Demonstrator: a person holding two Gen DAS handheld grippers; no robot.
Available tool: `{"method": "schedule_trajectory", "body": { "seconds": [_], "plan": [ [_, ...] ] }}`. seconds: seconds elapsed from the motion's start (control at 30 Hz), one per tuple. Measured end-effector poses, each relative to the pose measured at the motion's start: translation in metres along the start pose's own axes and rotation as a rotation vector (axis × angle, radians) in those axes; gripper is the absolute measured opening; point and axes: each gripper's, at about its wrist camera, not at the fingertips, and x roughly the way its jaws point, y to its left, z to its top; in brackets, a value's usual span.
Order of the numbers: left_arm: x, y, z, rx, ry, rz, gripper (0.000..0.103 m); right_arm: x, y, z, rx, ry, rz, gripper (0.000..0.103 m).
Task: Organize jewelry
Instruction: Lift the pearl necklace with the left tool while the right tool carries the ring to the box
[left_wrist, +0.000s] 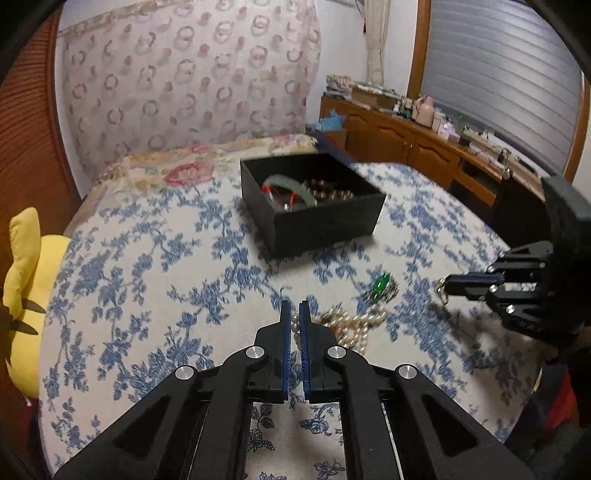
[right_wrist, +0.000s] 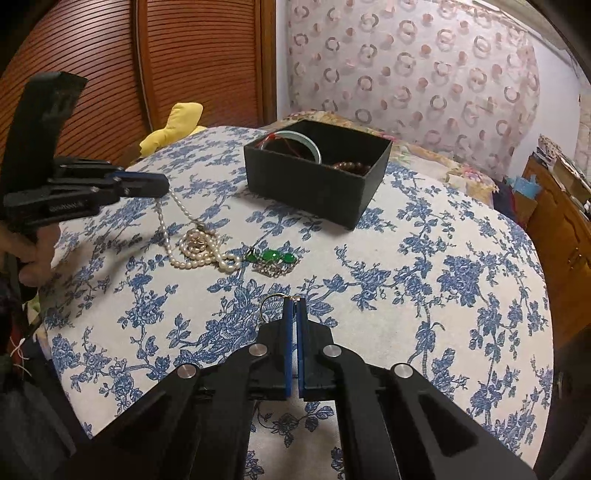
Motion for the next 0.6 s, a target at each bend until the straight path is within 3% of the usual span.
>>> {"method": "schedule_trajectory", "body": {
  "seconds": [0.37, 0.6],
  "plan": [
    [-0.043, -0.015, 0.046, 0.023, -0.139, -0.021, 0.004, -0.02, 0.005, 0.018, -0.017, -0.063, 0.008, 0.002],
    [-0.058, -0.02, 0.072, 0.032, -0.186, -0.02, 0.004, -0.031, 0.008, 0.032, -0.025, -0.101, 0.009, 0.002]
  ]
}}
